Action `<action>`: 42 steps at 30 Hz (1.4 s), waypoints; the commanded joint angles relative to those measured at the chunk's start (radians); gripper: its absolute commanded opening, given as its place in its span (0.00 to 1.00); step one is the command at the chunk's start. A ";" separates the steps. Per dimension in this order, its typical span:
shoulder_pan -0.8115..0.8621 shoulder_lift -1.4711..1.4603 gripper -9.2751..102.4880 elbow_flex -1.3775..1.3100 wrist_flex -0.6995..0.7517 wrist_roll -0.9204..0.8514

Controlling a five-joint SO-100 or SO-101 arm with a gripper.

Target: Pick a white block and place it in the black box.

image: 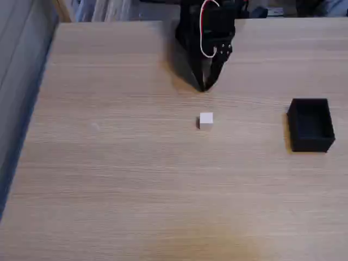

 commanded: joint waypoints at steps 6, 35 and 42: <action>0.005 0.000 0.08 0.014 0.006 0.023; 0.032 -0.012 0.08 0.014 0.000 0.028; 0.035 -0.006 0.08 0.014 0.003 0.029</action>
